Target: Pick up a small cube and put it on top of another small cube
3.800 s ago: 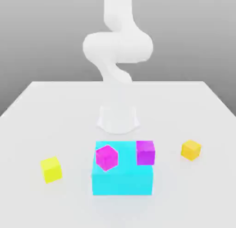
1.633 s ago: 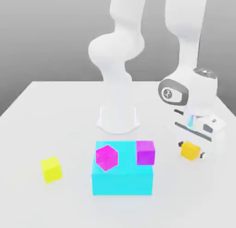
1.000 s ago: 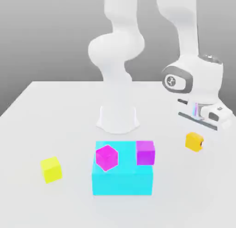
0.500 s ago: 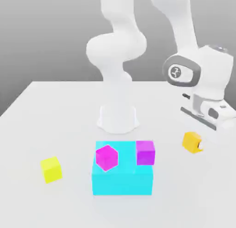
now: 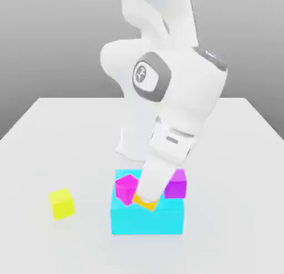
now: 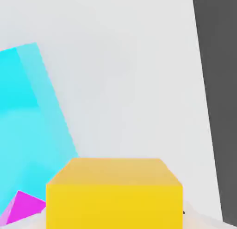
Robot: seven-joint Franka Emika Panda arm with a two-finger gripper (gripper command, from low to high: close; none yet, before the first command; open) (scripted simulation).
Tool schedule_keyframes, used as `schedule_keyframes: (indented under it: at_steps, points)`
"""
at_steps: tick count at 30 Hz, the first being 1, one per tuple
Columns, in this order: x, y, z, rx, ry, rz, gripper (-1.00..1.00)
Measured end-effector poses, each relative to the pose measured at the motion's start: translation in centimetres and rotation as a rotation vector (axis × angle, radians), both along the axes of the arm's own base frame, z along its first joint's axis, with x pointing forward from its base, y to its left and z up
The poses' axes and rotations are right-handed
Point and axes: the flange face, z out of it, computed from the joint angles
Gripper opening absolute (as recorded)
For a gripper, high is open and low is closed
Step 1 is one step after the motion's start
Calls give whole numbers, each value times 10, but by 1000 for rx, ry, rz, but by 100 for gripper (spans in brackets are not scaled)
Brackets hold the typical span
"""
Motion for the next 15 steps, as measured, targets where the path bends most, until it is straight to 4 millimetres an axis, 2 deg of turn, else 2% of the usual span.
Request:
schedule_keyframes:
  at_steps: [3, 6, 10, 12, 15]
  points:
    - [-12, -59, 2, 48, -8, -155, -100]
    - [-32, -117, 3, 97, -21, -316, -100]
    - [-87, -183, -8, 259, -54, -526, -100]
    - [-100, -193, -14, 307, -65, -567, -100]
    - [-100, -196, -21, 332, -68, -576, -100]
